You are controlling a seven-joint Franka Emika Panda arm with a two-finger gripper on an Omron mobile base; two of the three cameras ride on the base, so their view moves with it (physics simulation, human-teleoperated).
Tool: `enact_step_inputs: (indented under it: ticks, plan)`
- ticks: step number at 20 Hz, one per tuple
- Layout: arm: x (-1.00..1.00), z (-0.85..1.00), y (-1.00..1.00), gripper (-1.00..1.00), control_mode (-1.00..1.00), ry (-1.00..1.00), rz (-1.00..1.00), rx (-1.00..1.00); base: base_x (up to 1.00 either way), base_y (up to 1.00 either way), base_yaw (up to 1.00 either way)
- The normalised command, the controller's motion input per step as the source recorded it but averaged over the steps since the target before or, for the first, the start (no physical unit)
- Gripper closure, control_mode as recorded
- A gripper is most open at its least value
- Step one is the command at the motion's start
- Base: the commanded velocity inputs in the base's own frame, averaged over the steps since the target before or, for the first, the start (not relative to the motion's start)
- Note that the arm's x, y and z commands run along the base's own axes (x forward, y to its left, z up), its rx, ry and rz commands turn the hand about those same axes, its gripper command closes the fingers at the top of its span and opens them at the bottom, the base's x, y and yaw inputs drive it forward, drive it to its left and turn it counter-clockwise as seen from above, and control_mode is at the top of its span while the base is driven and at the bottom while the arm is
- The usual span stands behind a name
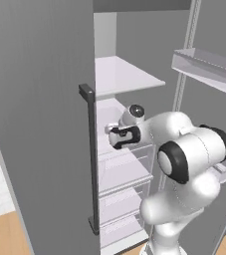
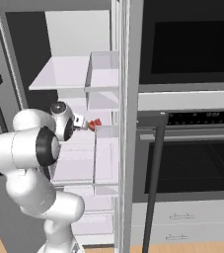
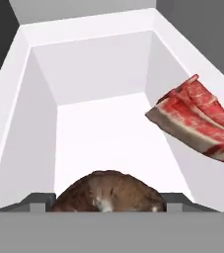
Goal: Place one mushroom and one steak in each tupperware on the nearby counter, to pack two identical lunches.
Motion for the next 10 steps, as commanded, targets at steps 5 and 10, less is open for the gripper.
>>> enact_step_inputs:
  ticks: [5, 10]
  plan:
    - [-1.00, 1.00, -0.01, 1.00, -1.00, -0.08, -0.14, 0.00, 0.00, 0.00, 0.00]
    - [-1.00, 1.00, -0.06, 1.00, -1.00, -0.01, -0.12, 0.00, 0.00, 0.00, 0.00]
